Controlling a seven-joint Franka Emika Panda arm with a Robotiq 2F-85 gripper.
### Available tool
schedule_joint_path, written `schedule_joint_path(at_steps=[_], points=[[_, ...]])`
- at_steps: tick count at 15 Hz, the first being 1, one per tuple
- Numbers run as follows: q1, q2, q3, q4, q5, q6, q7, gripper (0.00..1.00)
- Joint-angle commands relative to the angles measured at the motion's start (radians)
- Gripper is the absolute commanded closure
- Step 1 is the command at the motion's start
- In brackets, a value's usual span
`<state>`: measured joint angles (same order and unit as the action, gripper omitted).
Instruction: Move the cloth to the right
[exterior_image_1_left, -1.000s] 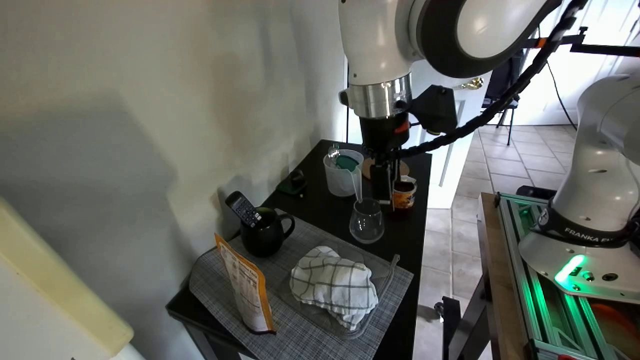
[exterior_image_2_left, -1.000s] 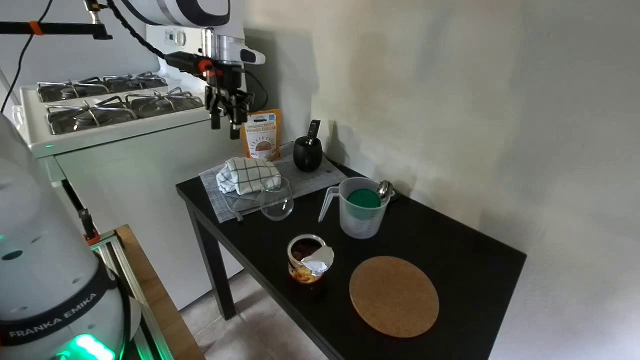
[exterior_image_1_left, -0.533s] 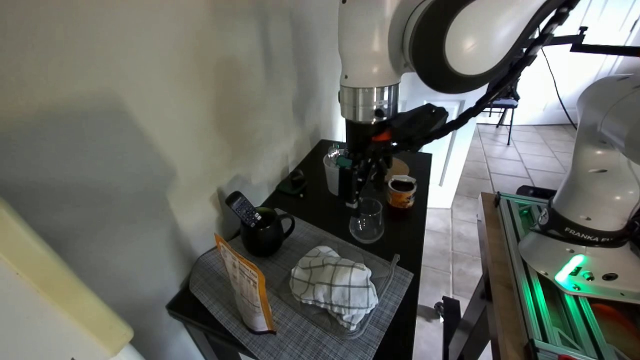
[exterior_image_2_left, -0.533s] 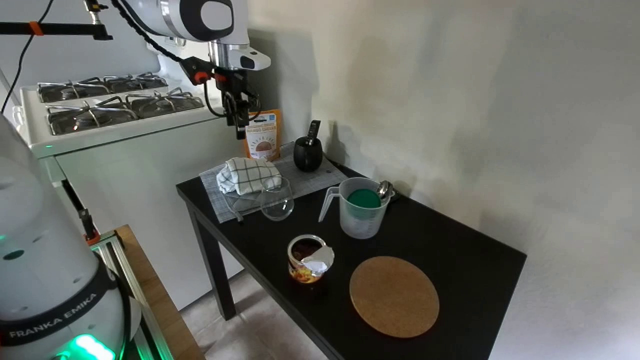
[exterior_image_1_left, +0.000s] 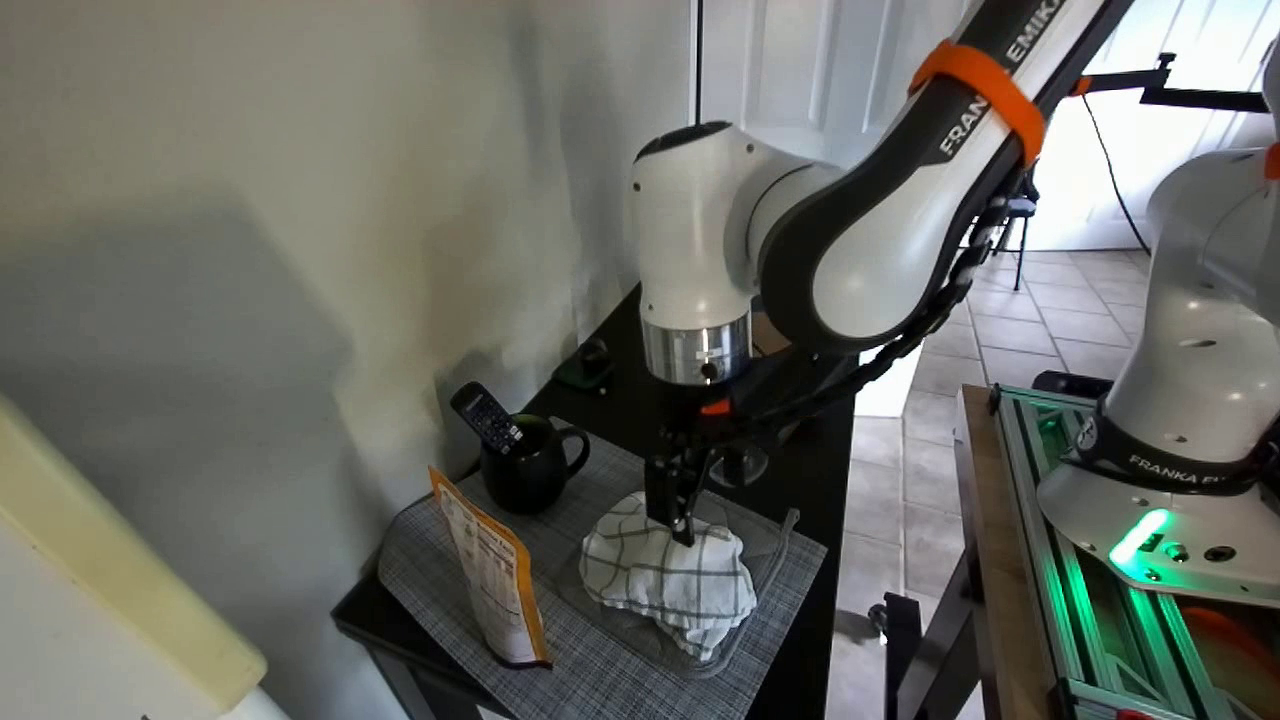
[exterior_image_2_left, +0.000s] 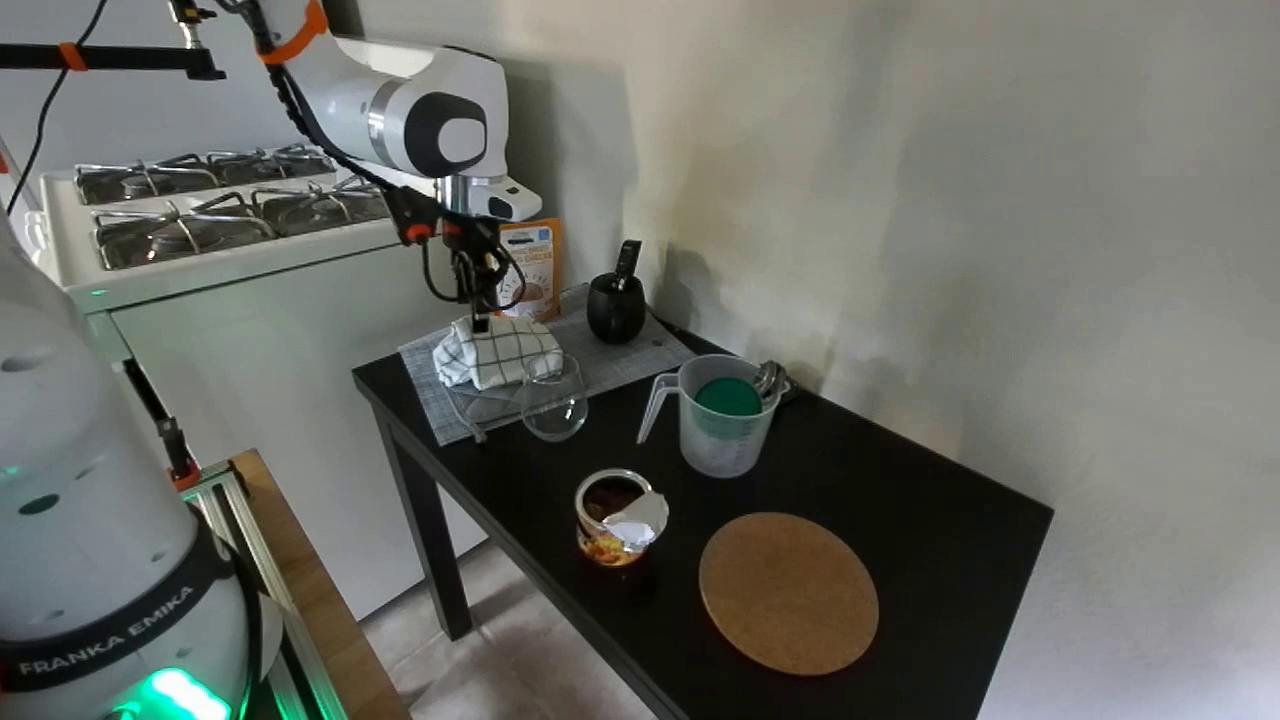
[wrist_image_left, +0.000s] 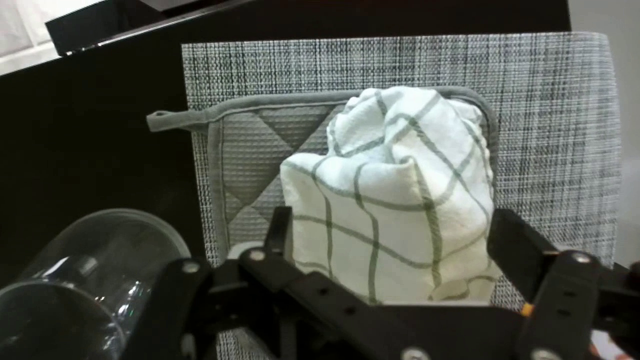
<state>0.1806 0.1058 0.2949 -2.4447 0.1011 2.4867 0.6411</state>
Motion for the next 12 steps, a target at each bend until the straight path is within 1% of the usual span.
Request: schedule_joint_path(at_steps=[1,4,7,8,9,12], points=[[0.066,0.138,-0.045,0.076,-0.037,0.046,0.08,0.0],[0.109,0.186,-0.069,0.124,-0.023,0.06,0.066,0.0],[0.158,0.235,-0.106,0.173,-0.057,0.032,0.105,0.0],[0.175,0.244,-0.121,0.185,-0.077,0.023,0.128,0.07],[0.188,0.259,-0.134,0.197,-0.094,0.02,0.147,0.26],[0.217,0.273,-0.163,0.217,-0.131,0.0,0.203,0.51]])
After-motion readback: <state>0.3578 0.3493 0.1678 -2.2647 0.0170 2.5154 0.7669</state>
